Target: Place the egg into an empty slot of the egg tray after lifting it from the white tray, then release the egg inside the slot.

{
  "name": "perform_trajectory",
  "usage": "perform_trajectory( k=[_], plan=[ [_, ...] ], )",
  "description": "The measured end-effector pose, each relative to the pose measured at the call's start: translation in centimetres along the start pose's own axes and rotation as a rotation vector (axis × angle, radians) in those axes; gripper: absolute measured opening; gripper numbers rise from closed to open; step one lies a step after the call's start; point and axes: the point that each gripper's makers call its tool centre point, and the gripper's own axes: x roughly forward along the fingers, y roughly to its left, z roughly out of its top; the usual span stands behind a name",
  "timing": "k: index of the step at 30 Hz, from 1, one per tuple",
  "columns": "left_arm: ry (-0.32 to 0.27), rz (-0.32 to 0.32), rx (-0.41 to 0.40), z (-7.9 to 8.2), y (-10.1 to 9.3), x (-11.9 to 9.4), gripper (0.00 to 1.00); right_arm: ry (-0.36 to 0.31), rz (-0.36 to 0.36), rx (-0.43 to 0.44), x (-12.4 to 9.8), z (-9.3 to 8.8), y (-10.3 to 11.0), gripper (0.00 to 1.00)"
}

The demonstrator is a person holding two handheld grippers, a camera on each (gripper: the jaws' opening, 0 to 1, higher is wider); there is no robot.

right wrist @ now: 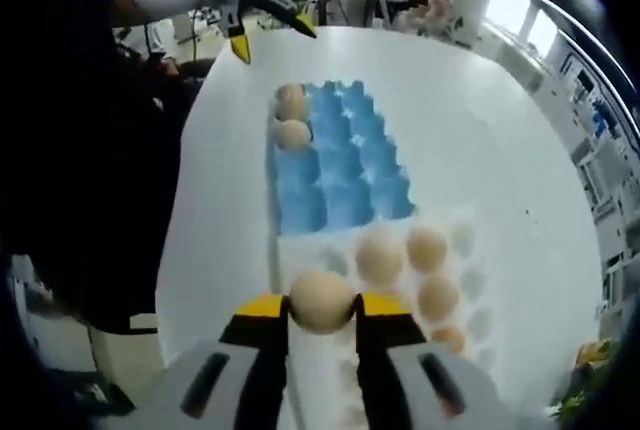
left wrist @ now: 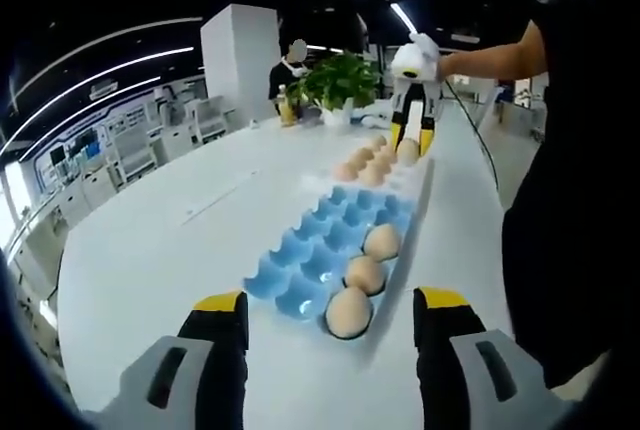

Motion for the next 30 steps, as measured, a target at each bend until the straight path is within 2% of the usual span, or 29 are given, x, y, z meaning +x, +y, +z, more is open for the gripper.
perform_trajectory(
  k=[8, 19, 22, 30],
  plan=[
    [0.006, -0.002, 0.003, -0.1, 0.0, 0.1, 0.67, -0.033, 0.047, -0.066, 1.9, 2.8, 0.9, 0.26],
    [0.013, -0.002, 0.005, -0.2, 0.0, 0.0, 0.67, -0.097, 0.108, -0.143, 4.9, 7.5, 1.9, 0.26],
    [0.011, -0.002, 0.006, -0.1, 0.1, 0.0, 0.67, -0.101, 0.123, -0.156, 5.7, 8.5, 2.1, 0.26],
    [0.009, 0.003, -0.005, -0.2, 0.3, -0.2, 0.67, -0.094, 0.156, -0.173, 7.4, 9.4, 2.3, 0.26]
  ],
)
